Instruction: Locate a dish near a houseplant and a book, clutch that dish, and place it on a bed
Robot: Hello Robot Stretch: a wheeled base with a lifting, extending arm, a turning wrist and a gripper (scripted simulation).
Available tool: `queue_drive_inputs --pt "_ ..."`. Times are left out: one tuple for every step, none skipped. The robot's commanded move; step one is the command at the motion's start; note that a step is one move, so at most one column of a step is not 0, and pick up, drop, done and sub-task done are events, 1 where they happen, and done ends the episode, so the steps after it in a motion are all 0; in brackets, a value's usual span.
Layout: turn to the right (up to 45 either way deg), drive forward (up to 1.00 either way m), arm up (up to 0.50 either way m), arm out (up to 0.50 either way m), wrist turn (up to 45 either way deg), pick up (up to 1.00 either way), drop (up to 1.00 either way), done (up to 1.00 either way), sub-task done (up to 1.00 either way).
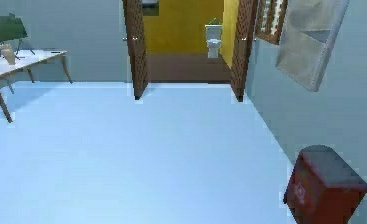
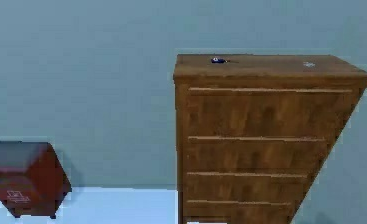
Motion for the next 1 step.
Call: queue_drive_inputs --pt "0.0 1.00 0.00 0.00 0.0 0.00 0.00 0.00 0.00"
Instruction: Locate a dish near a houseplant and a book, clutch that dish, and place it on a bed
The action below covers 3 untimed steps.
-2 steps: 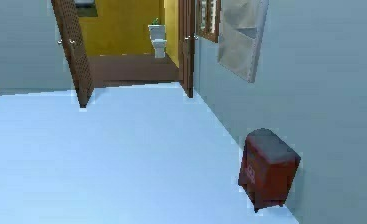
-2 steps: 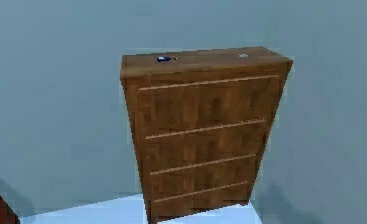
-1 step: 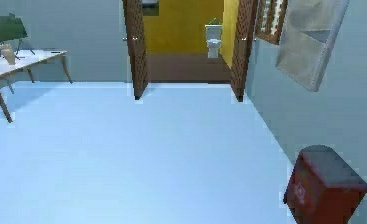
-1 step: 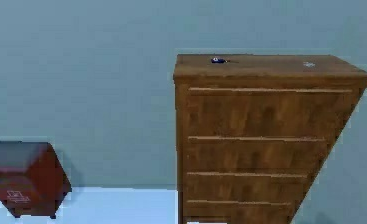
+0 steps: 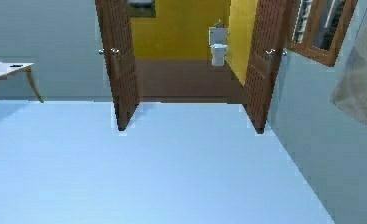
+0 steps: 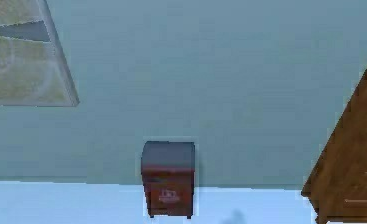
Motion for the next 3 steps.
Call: queue_drive_inputs --pt "0.0 1.00 0.00 0.00 0.0 0.00 0.00 0.00 0.00" --pt "-3.0 0.00 0.00 0.00 0.0 0.00 0.00 0.00 0.00" --pt "0.0 1.00 0.00 0.00 0.0 0.00 0.00 0.00 0.00"
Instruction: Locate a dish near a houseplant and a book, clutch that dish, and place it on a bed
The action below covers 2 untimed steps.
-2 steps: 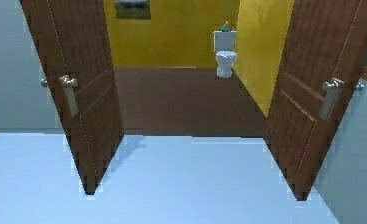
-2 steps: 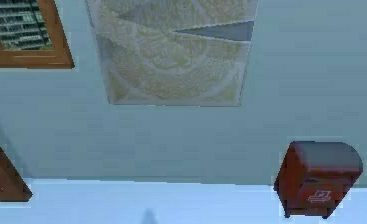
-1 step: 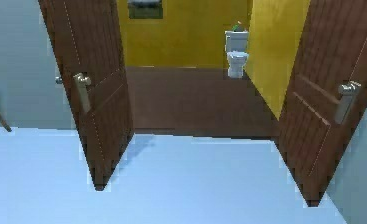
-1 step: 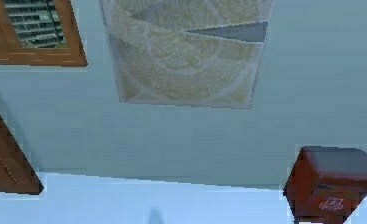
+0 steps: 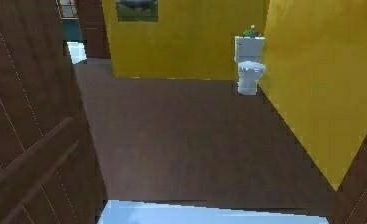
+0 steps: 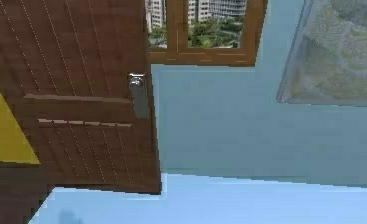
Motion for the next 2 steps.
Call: queue_drive_inputs --pt "0.0 0.45 0.00 0.00 0.0 0.00 0.00 0.00 0.00" --pt "-15.0 0.00 0.00 0.00 0.0 0.00 0.00 0.00 0.00"
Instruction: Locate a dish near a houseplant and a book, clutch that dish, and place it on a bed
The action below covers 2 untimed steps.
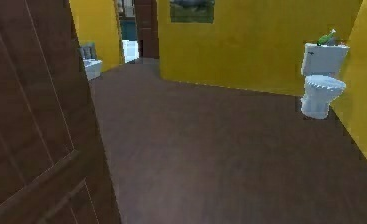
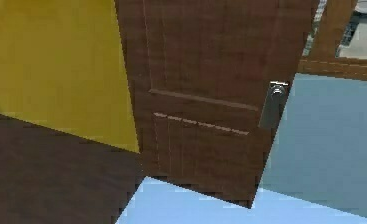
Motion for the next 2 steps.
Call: queue_drive_inputs --pt "0.0 0.95 0.00 0.00 0.0 0.00 0.00 0.00 0.00" --pt "-15.0 0.00 0.00 0.00 0.0 0.00 0.00 0.00 0.00"
